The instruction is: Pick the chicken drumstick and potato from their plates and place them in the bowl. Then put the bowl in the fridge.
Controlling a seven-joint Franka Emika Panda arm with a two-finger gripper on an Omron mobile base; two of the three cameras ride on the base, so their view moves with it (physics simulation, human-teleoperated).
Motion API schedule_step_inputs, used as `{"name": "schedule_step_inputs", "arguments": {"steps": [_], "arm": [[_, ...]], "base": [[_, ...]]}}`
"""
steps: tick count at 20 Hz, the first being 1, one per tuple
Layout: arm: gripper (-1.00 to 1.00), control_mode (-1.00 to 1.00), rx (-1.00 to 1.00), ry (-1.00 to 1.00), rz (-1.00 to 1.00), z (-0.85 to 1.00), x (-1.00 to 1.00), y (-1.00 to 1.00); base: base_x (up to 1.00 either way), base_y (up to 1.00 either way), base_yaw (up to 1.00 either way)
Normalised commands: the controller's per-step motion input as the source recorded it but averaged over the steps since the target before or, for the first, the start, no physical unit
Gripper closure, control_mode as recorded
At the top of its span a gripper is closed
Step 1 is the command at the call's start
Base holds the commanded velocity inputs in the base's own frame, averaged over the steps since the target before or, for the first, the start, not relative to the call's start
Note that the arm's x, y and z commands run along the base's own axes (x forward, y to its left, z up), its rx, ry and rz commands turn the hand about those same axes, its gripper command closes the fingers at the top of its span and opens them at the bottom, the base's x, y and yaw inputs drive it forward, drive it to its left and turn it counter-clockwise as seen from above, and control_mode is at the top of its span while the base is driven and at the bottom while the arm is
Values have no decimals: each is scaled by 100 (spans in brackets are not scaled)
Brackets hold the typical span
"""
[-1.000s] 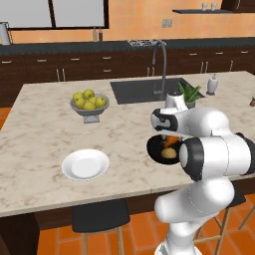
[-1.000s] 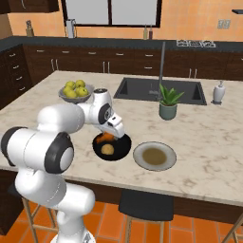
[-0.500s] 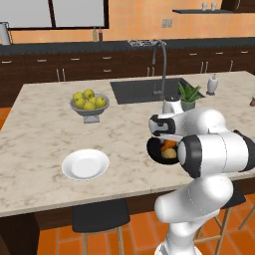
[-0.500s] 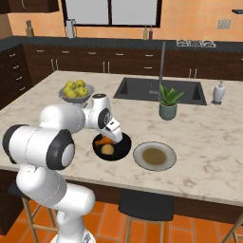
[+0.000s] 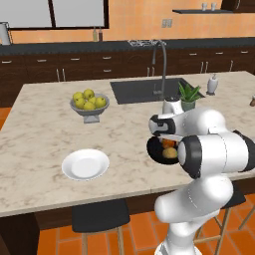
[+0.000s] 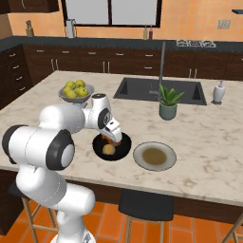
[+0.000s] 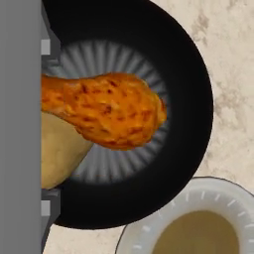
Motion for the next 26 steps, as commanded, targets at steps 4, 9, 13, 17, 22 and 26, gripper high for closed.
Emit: {"name": "schedule_step_inputs", "arguments": {"steps": [4, 9, 13, 17, 22, 26], "arm": [[-100, -100, 0, -2, 0, 11, -11, 0], [-100, -100, 0, -10, 0, 38, -52, 0], [-100, -100, 0, -12, 0, 43, -80, 0], [-100, -100, 2, -6, -2, 36, -96, -15], [-100, -100, 1, 0, -3, 5, -63, -57], [-100, -100, 1, 0, 6, -4, 28, -39]], "base": [[0, 0, 0], [0, 0, 0], [0, 0, 0], [0, 0, 0], [0, 0, 0], [0, 0, 0]]}}
